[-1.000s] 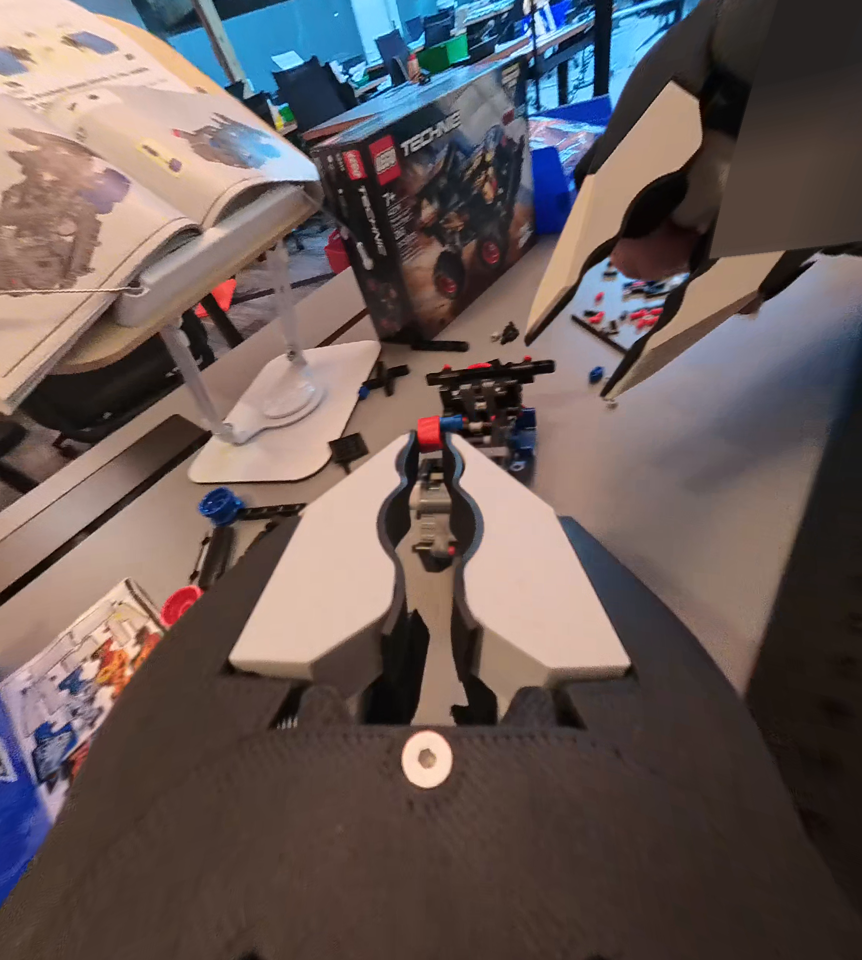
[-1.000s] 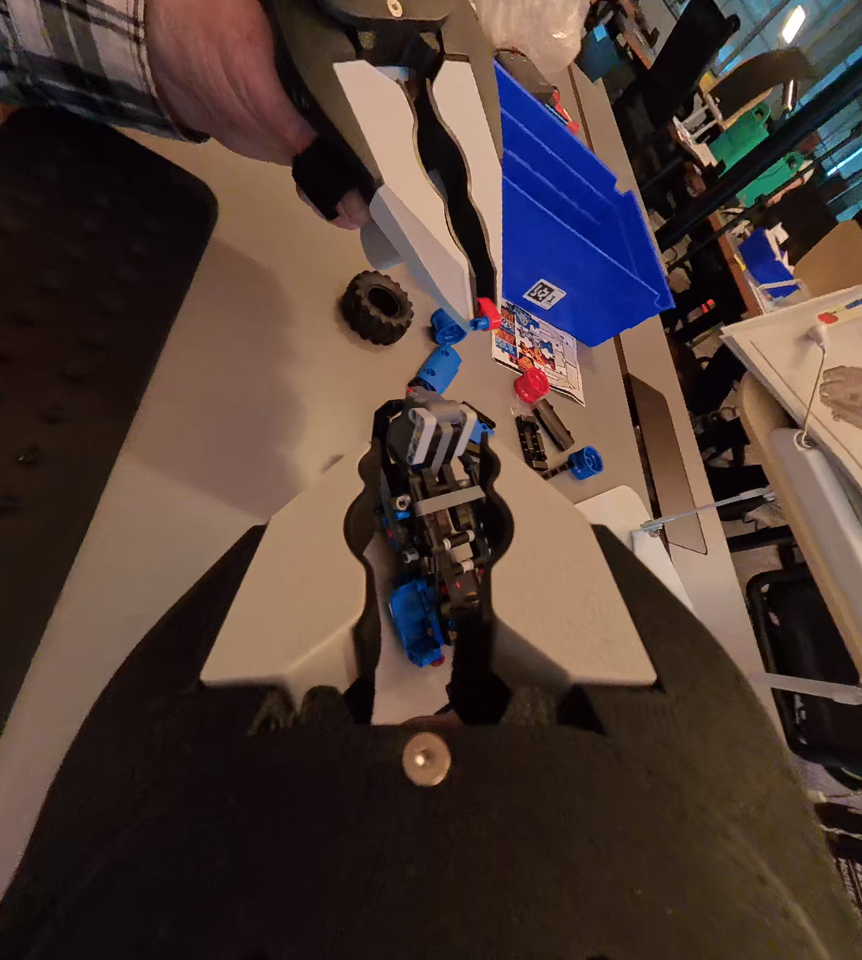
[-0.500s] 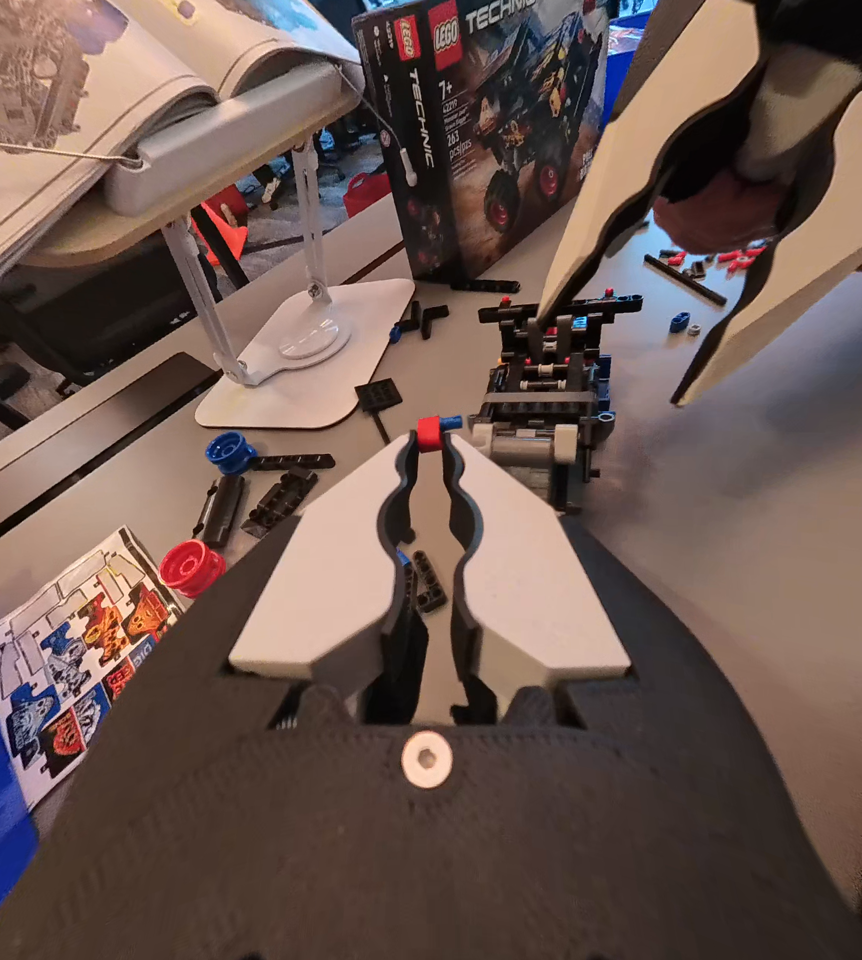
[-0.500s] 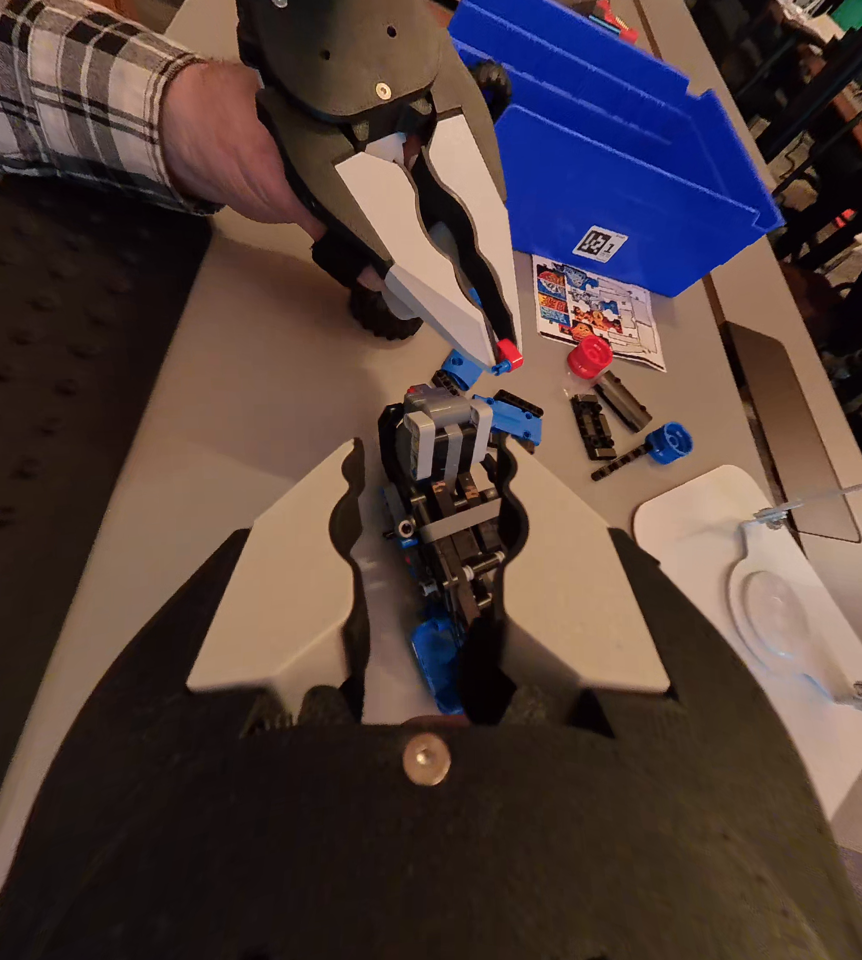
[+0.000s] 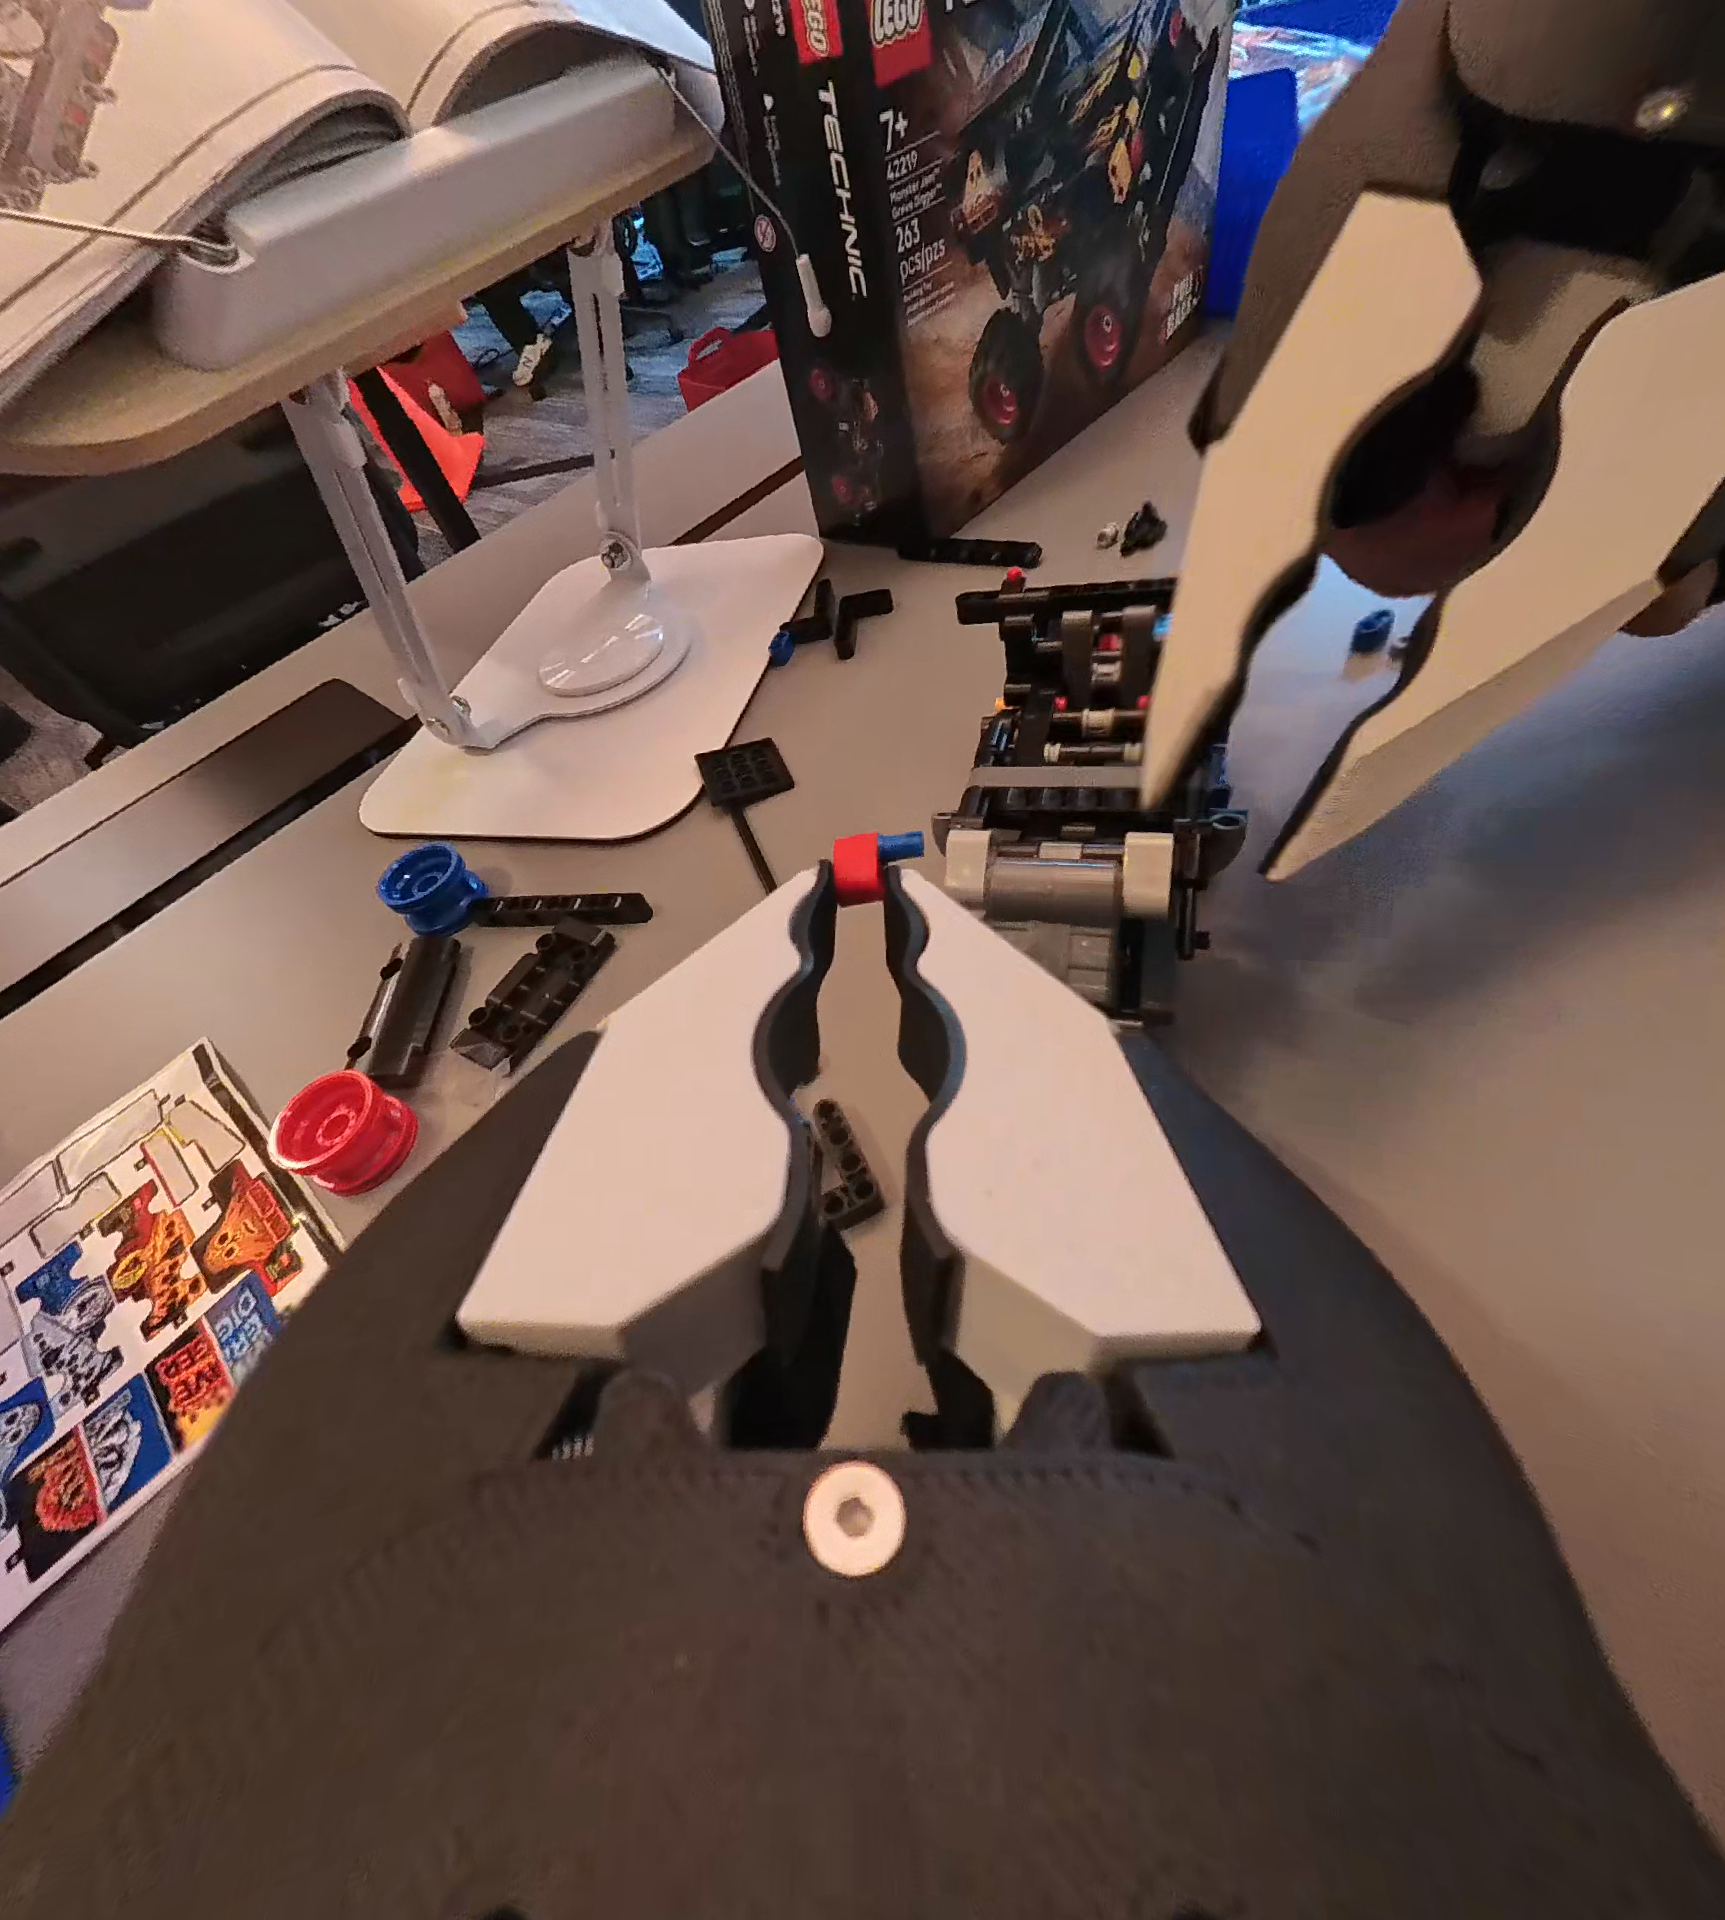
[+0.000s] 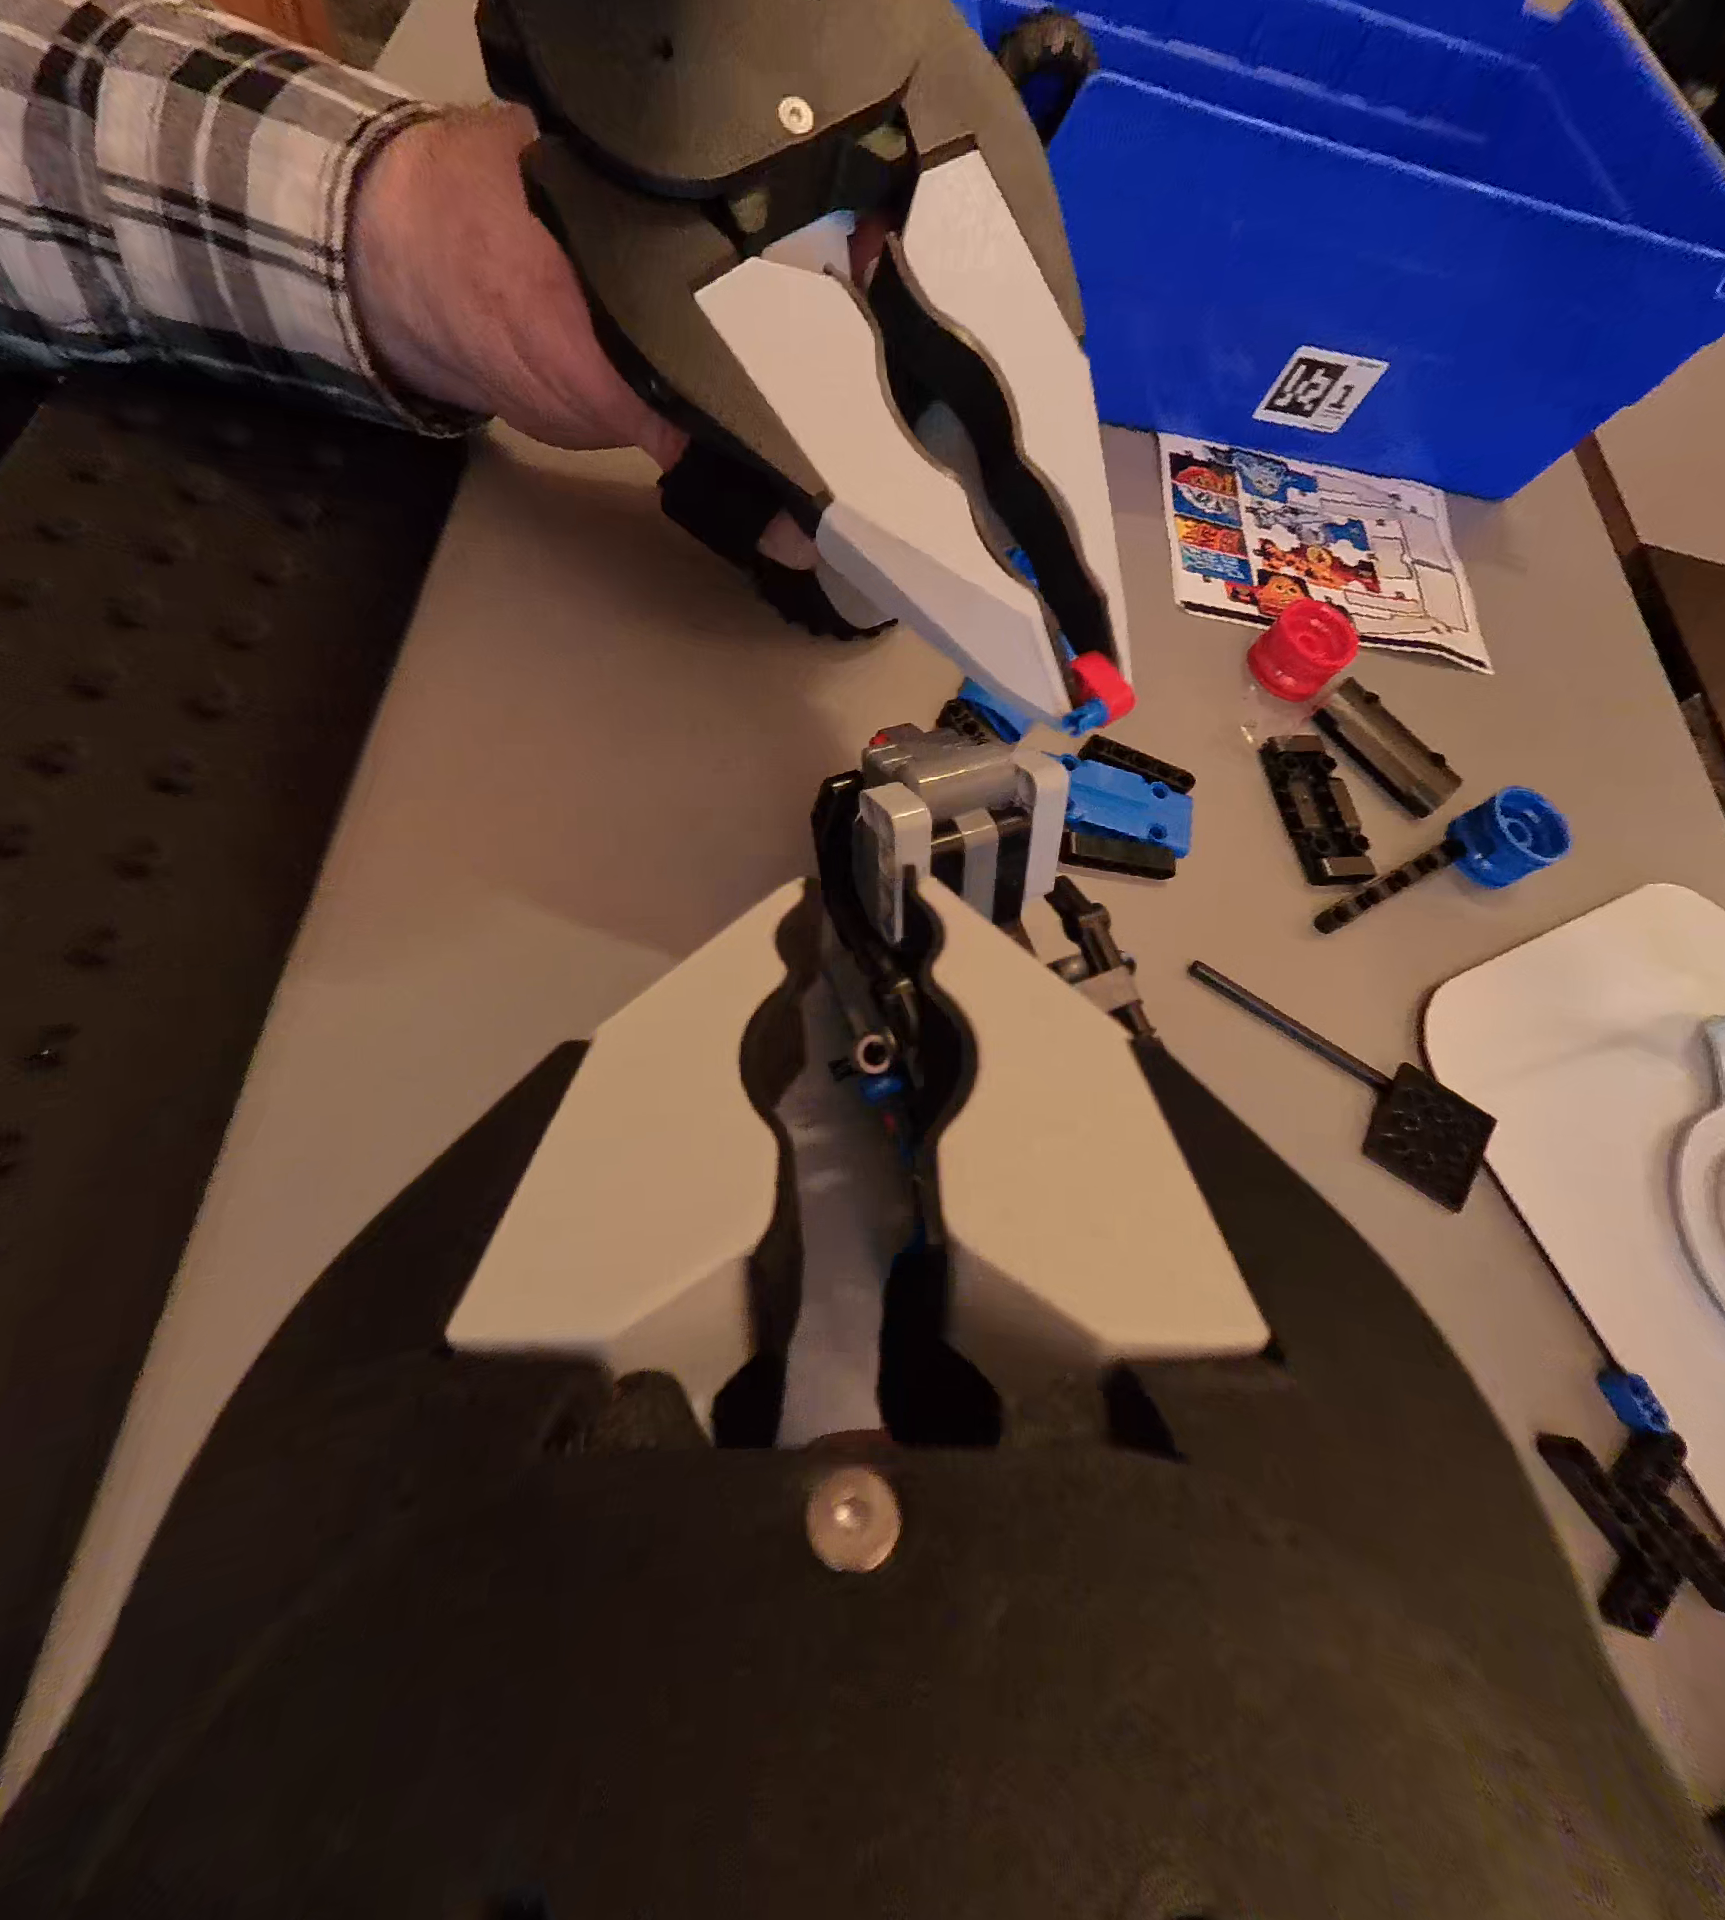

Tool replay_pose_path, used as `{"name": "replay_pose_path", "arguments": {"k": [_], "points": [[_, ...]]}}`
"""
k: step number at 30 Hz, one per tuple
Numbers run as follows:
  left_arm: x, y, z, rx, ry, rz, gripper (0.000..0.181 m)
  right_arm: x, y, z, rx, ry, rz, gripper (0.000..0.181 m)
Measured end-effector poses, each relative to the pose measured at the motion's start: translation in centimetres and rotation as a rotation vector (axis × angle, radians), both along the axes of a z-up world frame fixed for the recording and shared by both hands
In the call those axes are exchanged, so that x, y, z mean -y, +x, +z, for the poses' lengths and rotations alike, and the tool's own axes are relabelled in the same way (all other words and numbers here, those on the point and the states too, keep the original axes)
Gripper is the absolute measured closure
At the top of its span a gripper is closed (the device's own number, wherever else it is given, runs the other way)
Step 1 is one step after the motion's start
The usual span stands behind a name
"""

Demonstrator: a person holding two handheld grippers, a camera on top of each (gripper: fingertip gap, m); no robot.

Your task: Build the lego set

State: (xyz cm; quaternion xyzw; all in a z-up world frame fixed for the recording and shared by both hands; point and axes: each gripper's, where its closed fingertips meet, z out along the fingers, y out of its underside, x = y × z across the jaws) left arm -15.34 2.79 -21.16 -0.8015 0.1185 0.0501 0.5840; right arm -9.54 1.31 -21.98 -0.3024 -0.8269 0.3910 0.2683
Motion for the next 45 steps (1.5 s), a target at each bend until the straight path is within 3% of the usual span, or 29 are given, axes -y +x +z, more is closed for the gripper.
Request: {"name": "replay_pose_path", "arguments": {"k": [5,9,12,17,25,39,45], "points": [[0.0,0.1,0.0,0.011,-0.001,0.005,0.174,-0.4,0.3,-0.9,0.013,0.053,0.002,0.173],[-0.1,-0.3,0.0,-0.004,-0.005,0.024,0.174,-1.2,0.0,-0.6,-0.006,0.055,-0.046,0.148],[-0.2,-0.3,-0.3,0.003,-0.024,0.024,0.174,-1.9,0.1,-1.9,0.009,0.146,-0.051,0.145],[-0.5,0.0,-1.1,-0.015,-0.078,0.011,0.174,-2.0,0.2,-2.2,0.000,0.172,-0.032,0.163],[-0.7,0.7,-1.0,-0.022,-0.091,-0.007,0.174,-2.6,1.7,-2.3,0.042,0.190,0.055,0.172],[-1.6,2.5,-0.8,-0.010,-0.093,-0.040,0.174,-3.4,4.8,-2.7,0.144,0.179,0.164,0.173],[-2.2,3.3,-1.1,-0.014,-0.097,-0.039,0.174,-3.5,4.6,-0.9,0.103,0.086,0.135,0.167]]}}
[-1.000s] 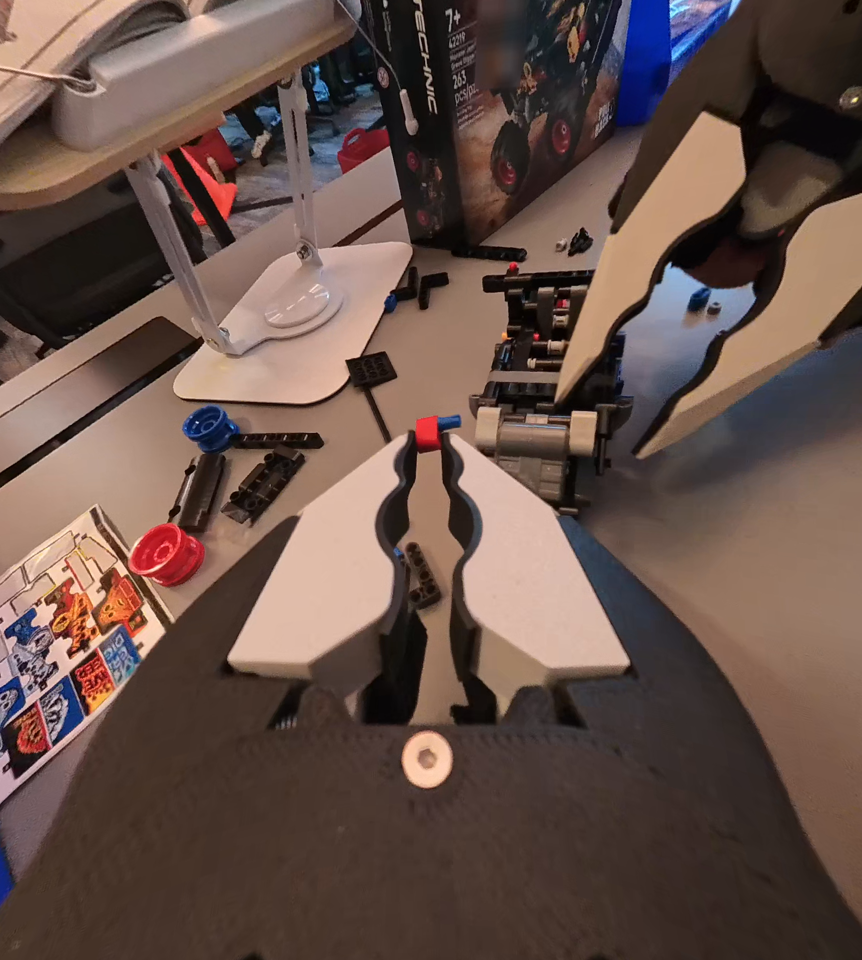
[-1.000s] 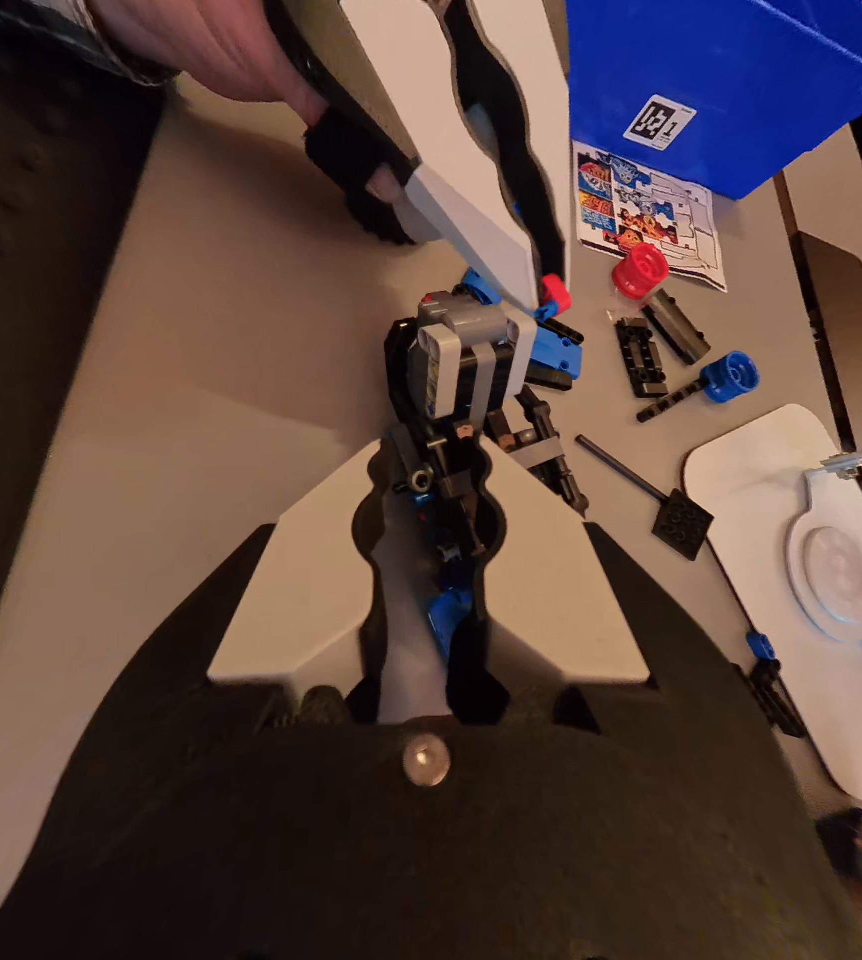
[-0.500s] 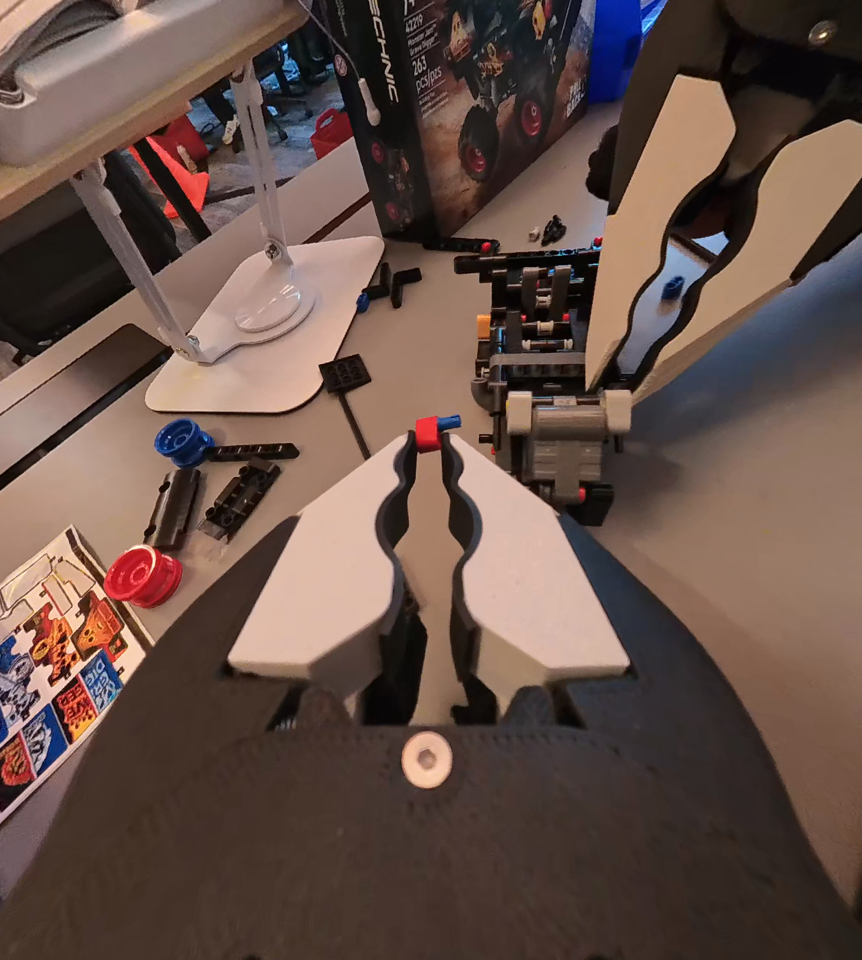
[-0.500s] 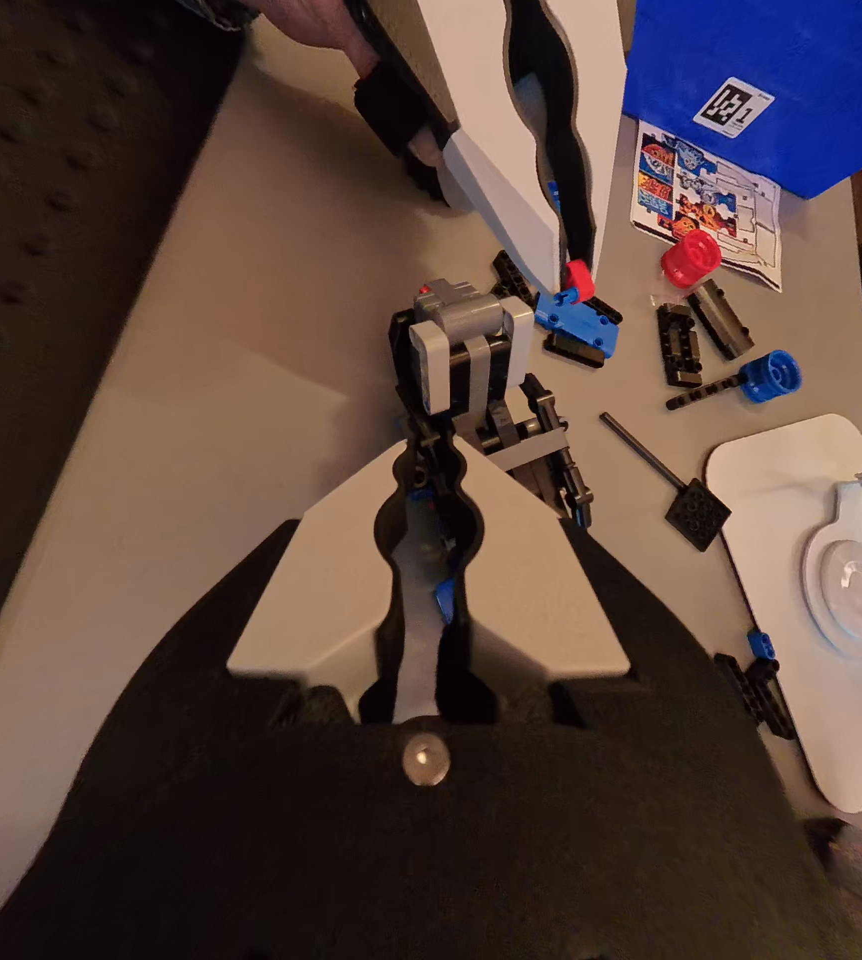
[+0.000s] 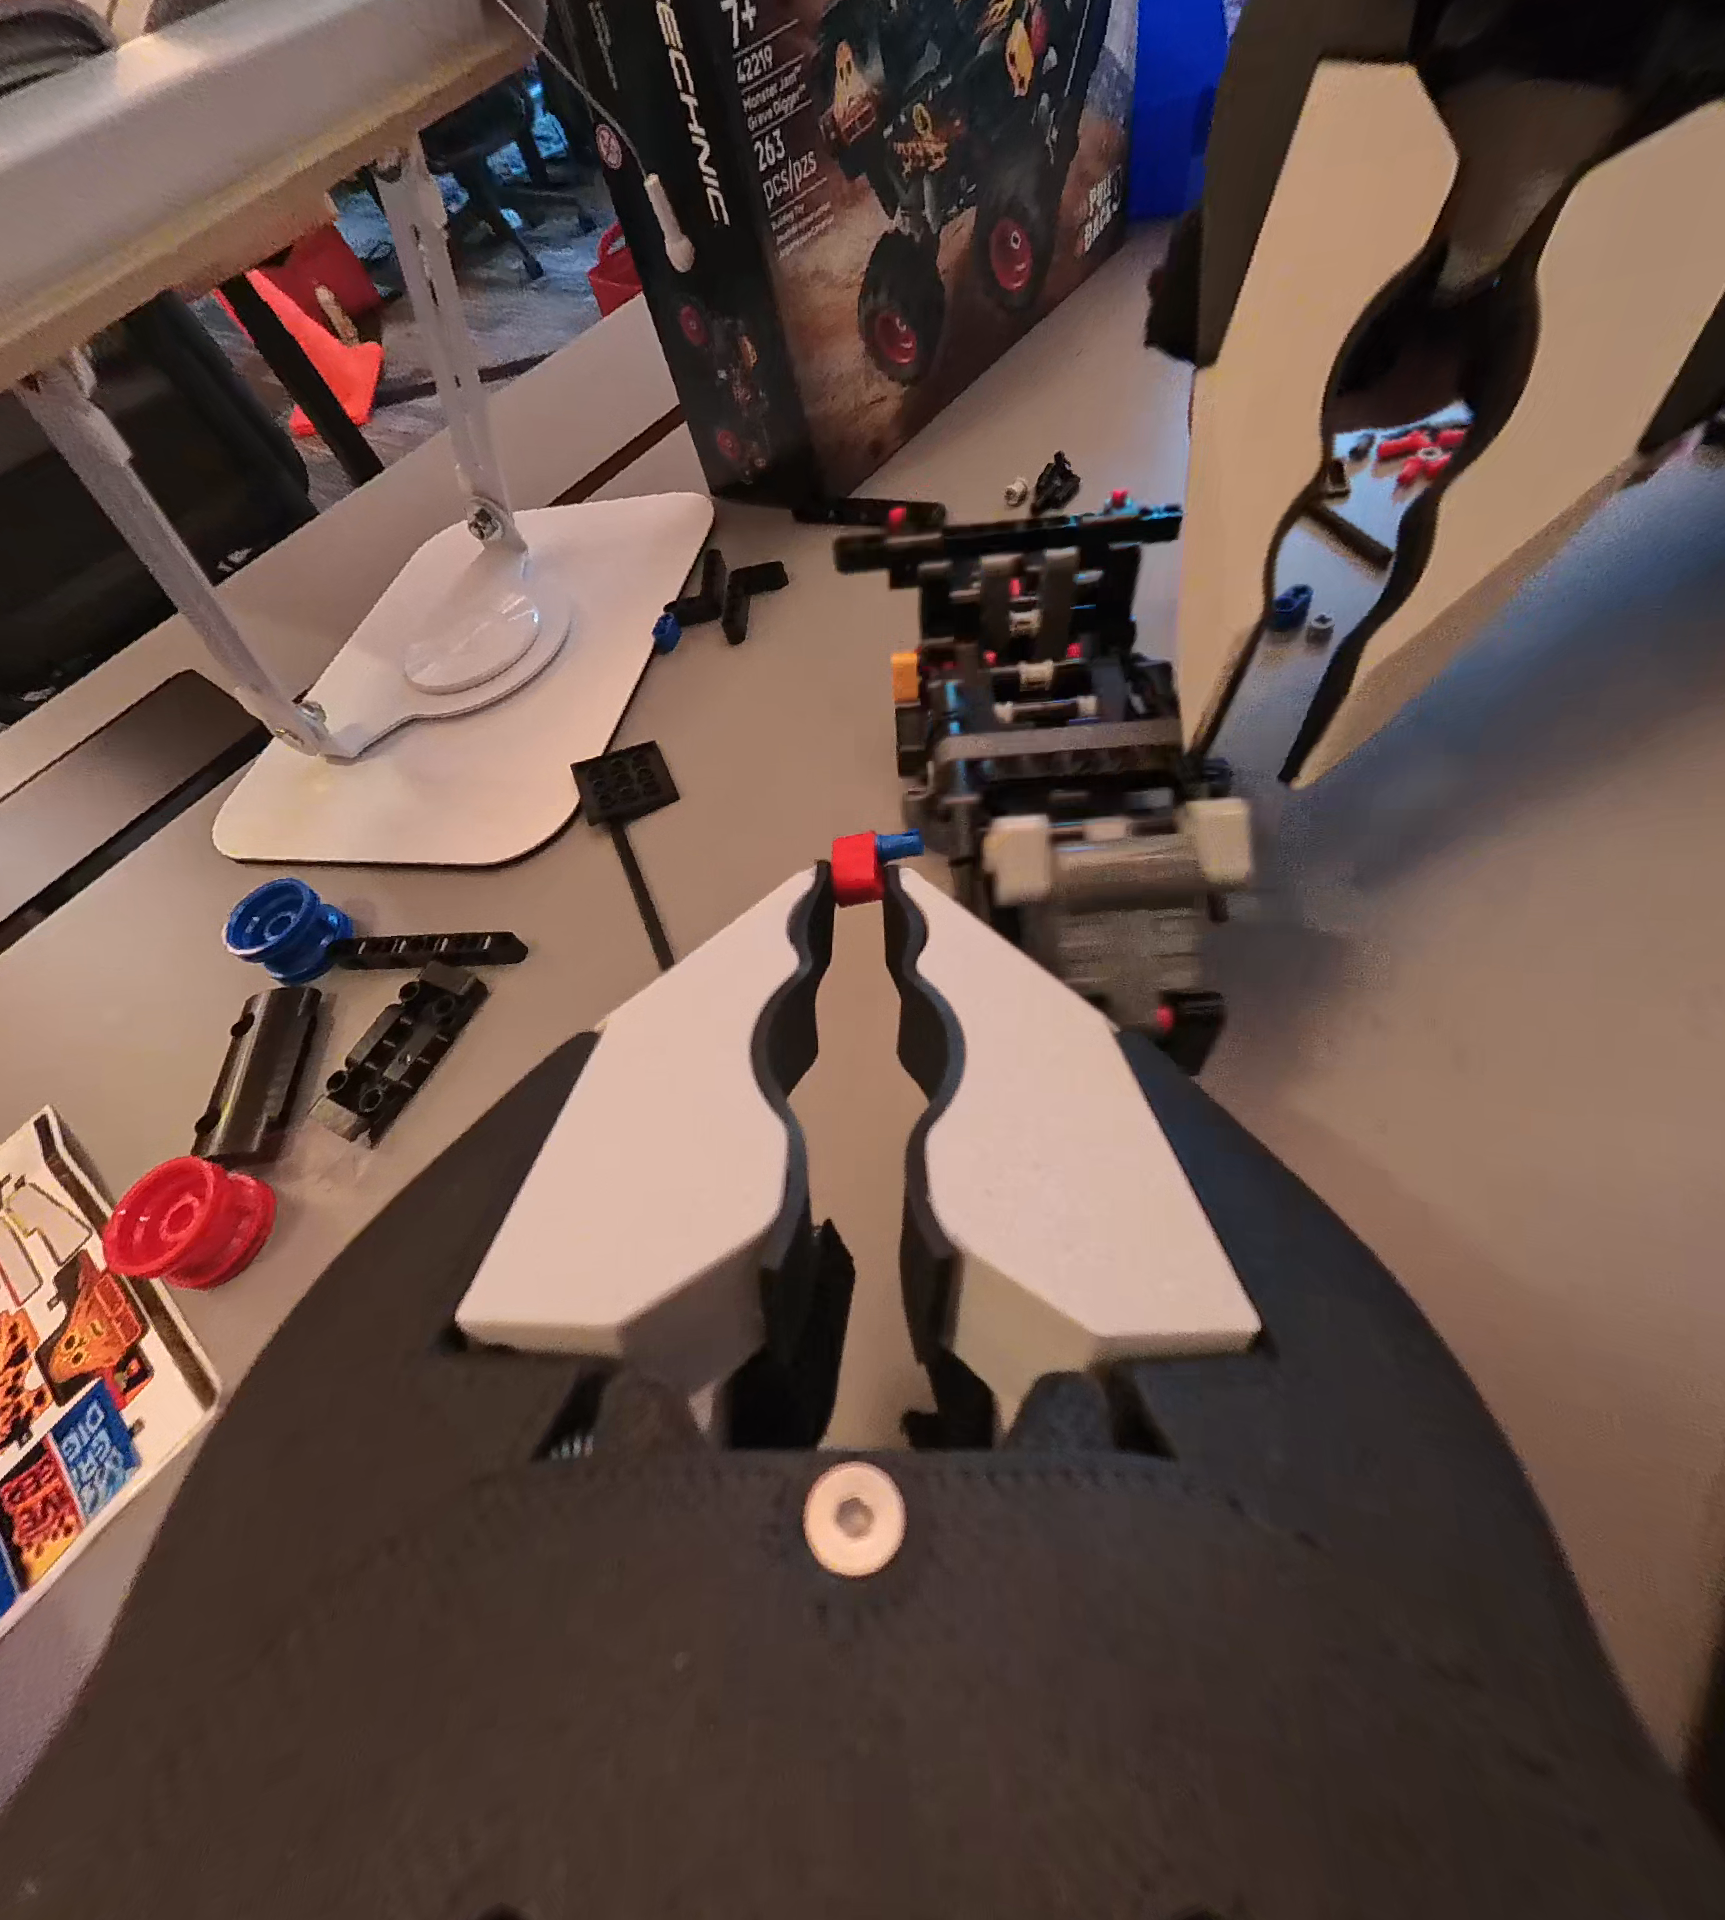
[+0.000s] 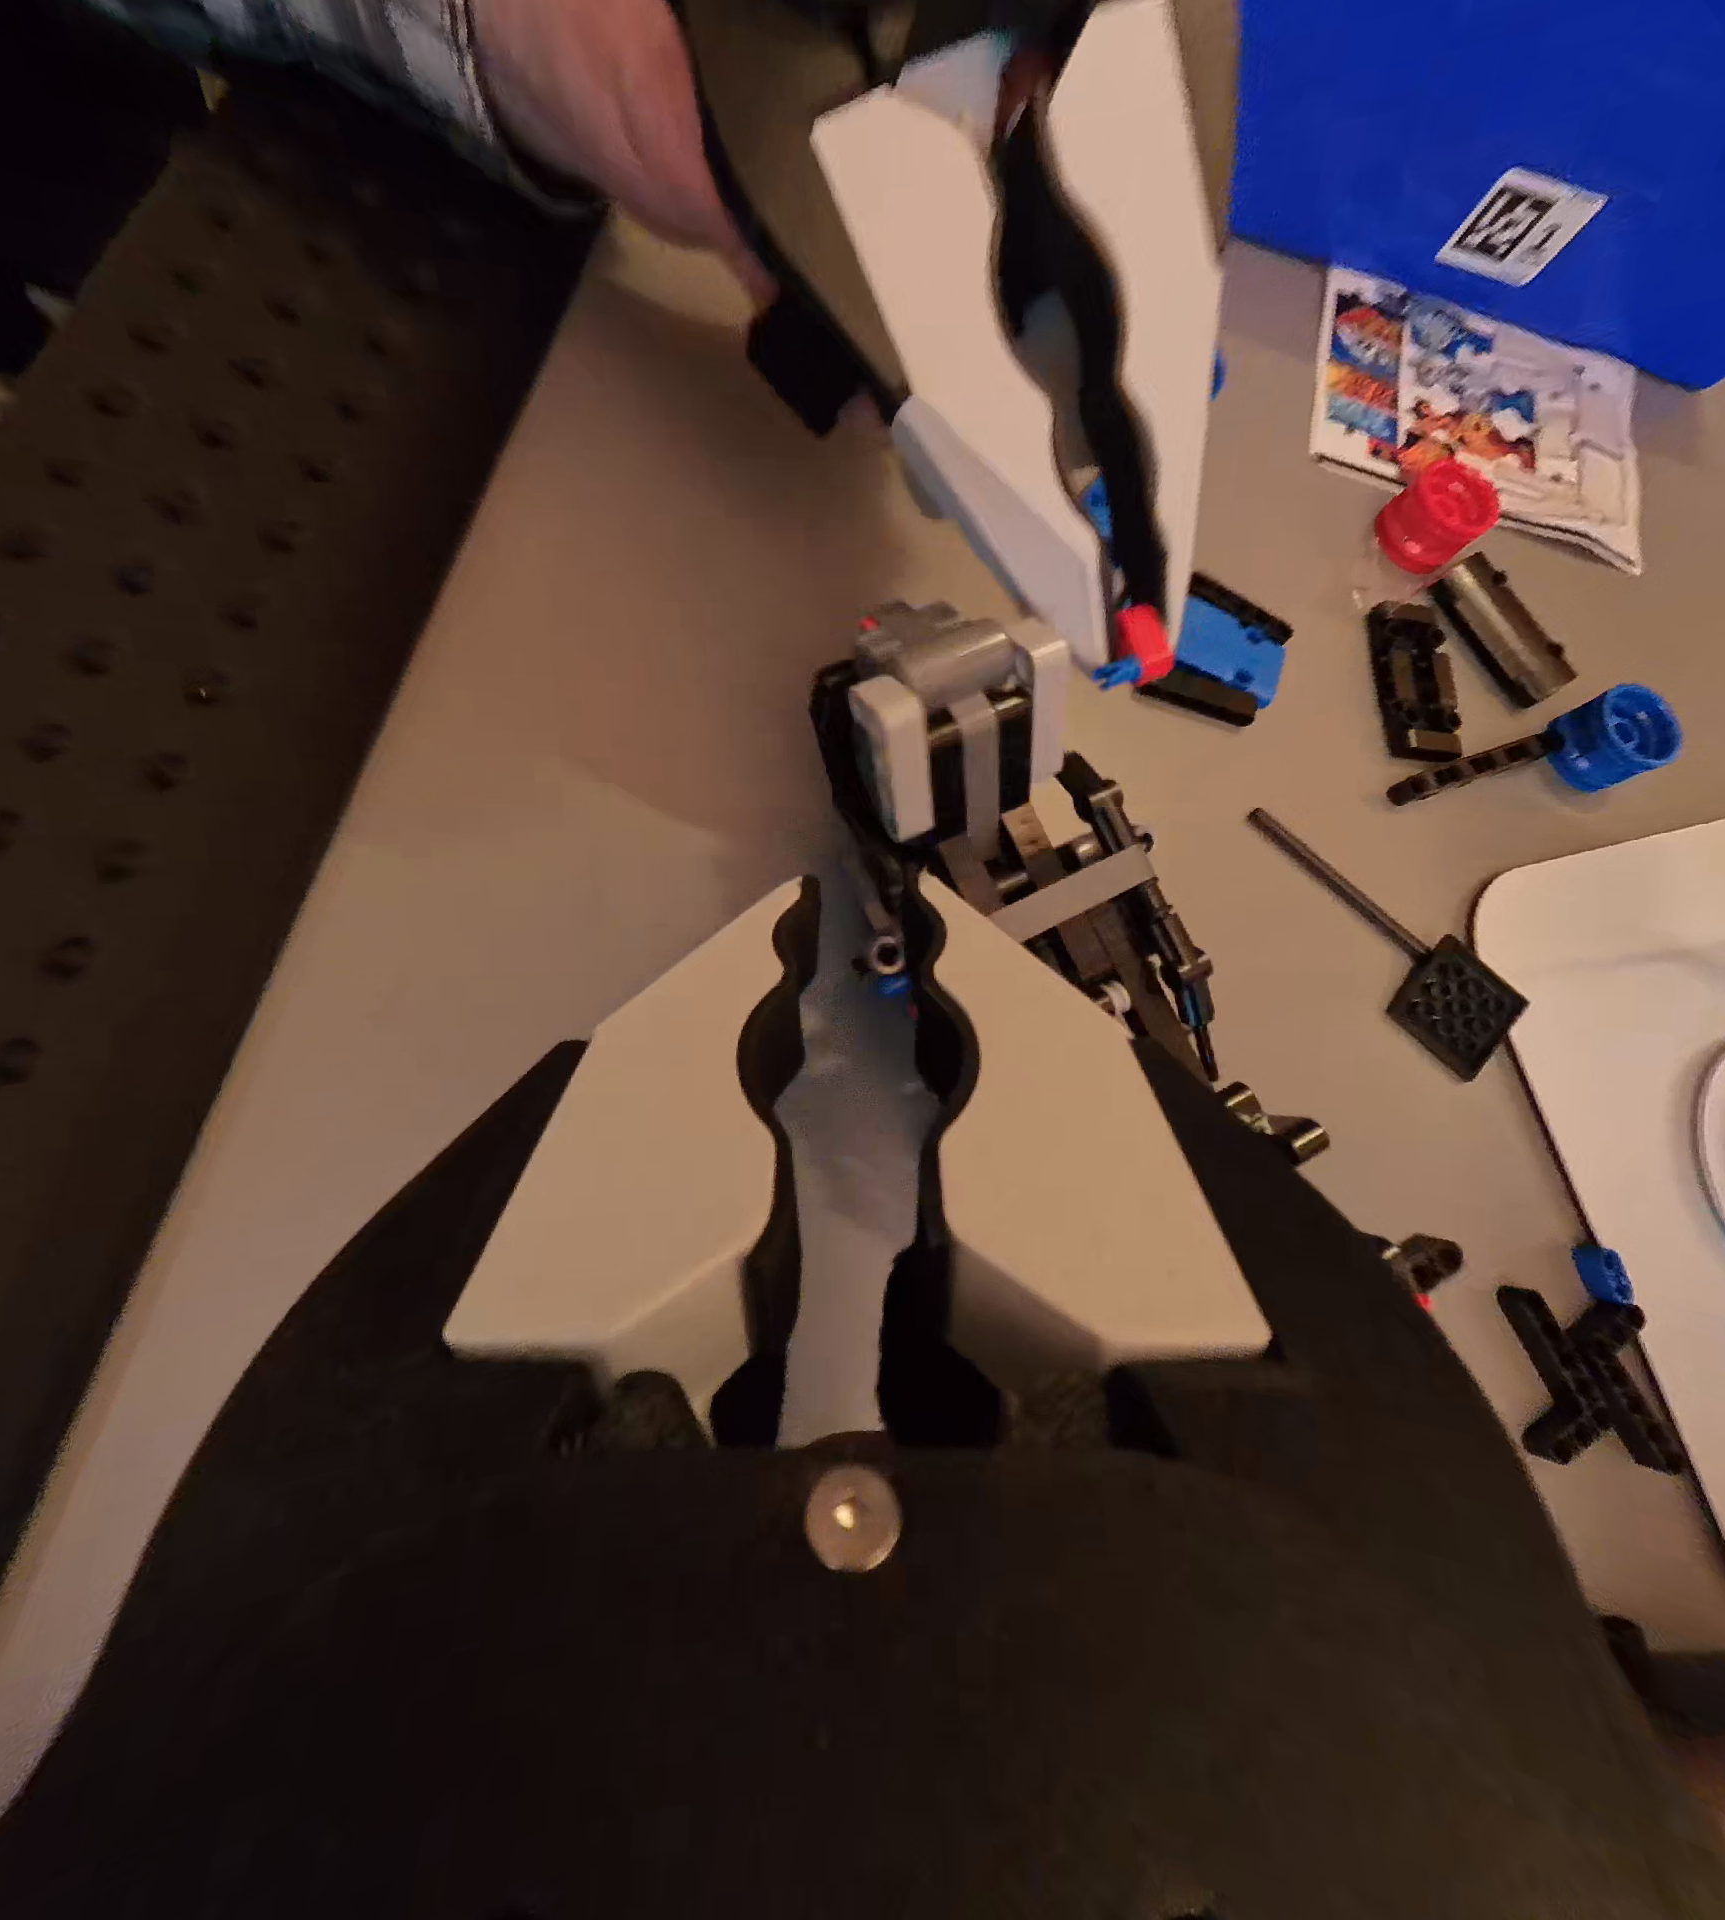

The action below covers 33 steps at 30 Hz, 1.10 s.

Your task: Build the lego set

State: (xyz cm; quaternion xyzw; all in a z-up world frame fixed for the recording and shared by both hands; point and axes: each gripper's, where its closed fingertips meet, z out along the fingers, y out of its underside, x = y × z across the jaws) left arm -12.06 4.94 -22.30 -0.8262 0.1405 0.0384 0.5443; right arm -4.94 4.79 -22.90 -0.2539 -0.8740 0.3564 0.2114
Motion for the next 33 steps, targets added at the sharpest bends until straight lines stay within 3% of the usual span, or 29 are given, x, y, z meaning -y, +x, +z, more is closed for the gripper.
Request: {"name": "replay_pose_path", "arguments": {"k": [3,7,10,14,19,33], "points": [[0.0,-0.2,0.2,-0.009,0.024,0.012,0.174,0.2,-0.7,1.7,-0.023,-0.111,-0.042,0.158],[0.0,-0.6,0.9,-0.084,0.068,0.034,0.174,0.3,-2.5,3.9,-0.019,-0.353,-0.145,0.163],[0.0,-0.5,1.1,-0.109,0.084,0.035,0.174,0.0,-3.7,3.1,0.005,-0.346,-0.208,0.163],[0.2,-0.3,2.5,-0.167,0.166,0.024,0.174,-0.2,-5.2,4.0,0.045,-0.482,-0.281,0.168],[0.6,0.5,4.2,-0.290,0.257,0.016,0.175,1.0,-5.6,5.4,0.135,-0.663,-0.236,0.169],[1.5,1.2,6.7,-0.566,0.388,0.065,0.175,2.2,-5.7,7.3,0.205,-0.873,-0.207,0.176]]}}
